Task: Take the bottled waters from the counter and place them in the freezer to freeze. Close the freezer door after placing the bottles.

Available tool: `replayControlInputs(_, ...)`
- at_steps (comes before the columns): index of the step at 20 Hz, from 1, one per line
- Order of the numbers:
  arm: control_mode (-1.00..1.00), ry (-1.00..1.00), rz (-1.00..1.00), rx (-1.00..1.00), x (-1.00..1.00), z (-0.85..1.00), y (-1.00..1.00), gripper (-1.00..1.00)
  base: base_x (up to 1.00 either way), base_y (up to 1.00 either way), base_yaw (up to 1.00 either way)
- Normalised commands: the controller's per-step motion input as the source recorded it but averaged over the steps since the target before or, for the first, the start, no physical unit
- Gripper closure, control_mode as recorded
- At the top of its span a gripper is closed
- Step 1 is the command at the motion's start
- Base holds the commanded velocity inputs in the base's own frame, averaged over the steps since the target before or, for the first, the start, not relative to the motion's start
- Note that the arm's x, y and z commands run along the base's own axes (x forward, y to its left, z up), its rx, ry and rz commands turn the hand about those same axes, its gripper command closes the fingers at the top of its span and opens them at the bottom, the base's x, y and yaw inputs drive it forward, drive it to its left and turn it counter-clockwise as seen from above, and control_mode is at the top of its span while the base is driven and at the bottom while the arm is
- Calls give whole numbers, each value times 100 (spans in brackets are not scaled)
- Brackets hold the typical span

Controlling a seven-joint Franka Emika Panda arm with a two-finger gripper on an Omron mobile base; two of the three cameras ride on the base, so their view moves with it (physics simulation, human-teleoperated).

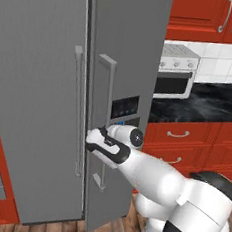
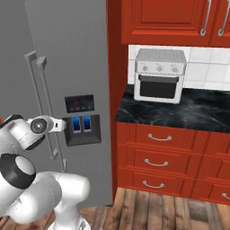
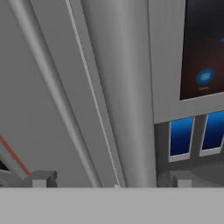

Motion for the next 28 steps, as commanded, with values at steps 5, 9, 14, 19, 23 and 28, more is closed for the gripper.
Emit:
replayControlInputs(5, -100, 12, -2, 0, 41, 12, 0, -100, 0, 0, 0)
replayControlInputs(9, -100, 16, -3, 0, 39, 34, 0, -100, 0, 0, 0)
replayControlInputs(14, -100, 12, -7, 0, 60, 22, 0, -100, 0, 0, 0)
replayControlInputs(19, -100, 12, -9, 0, 74, 24, 0, -100, 0, 0, 0)
replayControlInputs(23, -100, 13, -10, 0, 67, 24, 1, -100, 0, 0, 0)
replayControlInputs(28, -100, 14, -12, 0, 72, 25, 2, -100, 0, 0, 0)
